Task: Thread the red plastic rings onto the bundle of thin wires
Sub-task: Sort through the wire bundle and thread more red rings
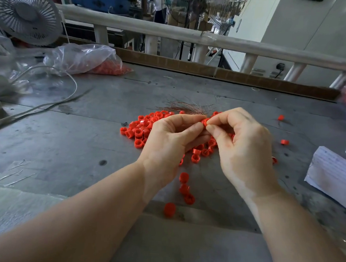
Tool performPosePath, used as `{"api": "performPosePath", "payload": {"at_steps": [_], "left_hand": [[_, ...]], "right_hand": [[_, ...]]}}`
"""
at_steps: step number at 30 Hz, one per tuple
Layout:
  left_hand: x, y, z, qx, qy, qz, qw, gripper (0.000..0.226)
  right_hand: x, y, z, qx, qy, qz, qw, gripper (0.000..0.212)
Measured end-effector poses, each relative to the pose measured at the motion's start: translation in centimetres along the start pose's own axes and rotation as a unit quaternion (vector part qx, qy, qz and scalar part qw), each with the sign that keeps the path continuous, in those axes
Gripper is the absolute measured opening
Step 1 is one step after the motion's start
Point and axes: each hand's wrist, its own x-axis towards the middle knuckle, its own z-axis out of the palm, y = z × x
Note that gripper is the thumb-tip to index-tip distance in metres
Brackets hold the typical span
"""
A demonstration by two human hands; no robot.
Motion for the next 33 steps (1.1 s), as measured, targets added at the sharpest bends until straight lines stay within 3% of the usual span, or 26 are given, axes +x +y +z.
{"api": "performPosePath", "payload": {"at_steps": [3, 11, 24, 28, 31, 33], "left_hand": [[0.1, 0.0, 0.2, -0.043, 0.005, -0.028, 0.999, 0.015], [0.3, 0.1, -0.1, -0.102, 0.004, -0.074, 0.992, 0.015], [0.3, 0.2, -0.1, -0.105, 0.008, -0.092, 0.990, 0.013], [0.3, 0.2, -0.1, -0.100, 0.006, -0.093, 0.991, 0.013], [0.3, 0.1, -0.1, -0.100, 0.004, -0.092, 0.991, 0.013], [0.3, 0.1, -0.1, -0.100, 0.004, -0.092, 0.991, 0.013]], "right_hand": [[0.1, 0.2, 0.0, 0.084, -0.011, 0.079, 0.993, 0.011], [0.3, 0.8, 0.3, 0.171, -0.014, 0.131, 0.976, 0.025], [0.4, 1.2, 0.5, 0.383, -0.046, 0.269, 0.883, 0.028], [0.5, 1.3, 0.4, 0.389, -0.060, 0.297, 0.870, 0.024], [0.5, 1.3, 0.3, 0.414, -0.066, 0.312, 0.852, 0.006], [0.6, 1.3, 0.3, 0.438, -0.066, 0.321, 0.837, 0.009]]}}
